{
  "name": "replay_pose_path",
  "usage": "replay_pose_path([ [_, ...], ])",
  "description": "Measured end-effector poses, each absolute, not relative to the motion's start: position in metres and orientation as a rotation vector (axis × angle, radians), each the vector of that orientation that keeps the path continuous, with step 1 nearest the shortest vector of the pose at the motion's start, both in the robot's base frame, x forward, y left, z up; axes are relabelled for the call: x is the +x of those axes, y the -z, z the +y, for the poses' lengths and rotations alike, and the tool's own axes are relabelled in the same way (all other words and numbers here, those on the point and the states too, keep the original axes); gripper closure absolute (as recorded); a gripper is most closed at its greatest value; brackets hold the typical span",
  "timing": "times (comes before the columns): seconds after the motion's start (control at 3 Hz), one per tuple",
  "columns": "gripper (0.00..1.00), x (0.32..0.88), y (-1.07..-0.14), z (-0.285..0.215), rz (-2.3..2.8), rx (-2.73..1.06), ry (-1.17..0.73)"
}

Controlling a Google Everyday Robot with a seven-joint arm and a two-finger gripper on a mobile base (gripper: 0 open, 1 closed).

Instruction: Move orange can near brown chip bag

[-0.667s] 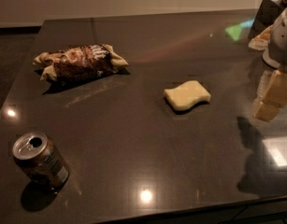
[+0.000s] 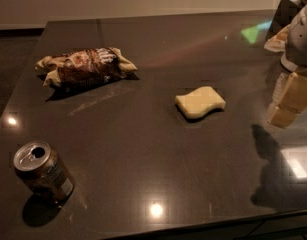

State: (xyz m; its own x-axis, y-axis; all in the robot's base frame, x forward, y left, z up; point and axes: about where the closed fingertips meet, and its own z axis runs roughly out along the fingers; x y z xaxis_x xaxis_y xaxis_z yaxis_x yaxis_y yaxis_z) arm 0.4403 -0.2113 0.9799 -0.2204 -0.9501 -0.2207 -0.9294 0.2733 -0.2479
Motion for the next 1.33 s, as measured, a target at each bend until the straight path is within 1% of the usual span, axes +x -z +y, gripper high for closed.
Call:
replay_pose_path([
  [0.33,0.0,0.446,-0.99,-0.183,2.152,-1.728,0.034],
  [0.67,0.0,0.449,-0.998,-0.136,2.022,-1.761,-0.077],
  [1.0,0.0,0.448,-1.003,-0.099,1.923,-1.782,-0.162],
  [1.33,0.0,0.431,-1.003,-0.035,1.785,-1.839,-0.243],
])
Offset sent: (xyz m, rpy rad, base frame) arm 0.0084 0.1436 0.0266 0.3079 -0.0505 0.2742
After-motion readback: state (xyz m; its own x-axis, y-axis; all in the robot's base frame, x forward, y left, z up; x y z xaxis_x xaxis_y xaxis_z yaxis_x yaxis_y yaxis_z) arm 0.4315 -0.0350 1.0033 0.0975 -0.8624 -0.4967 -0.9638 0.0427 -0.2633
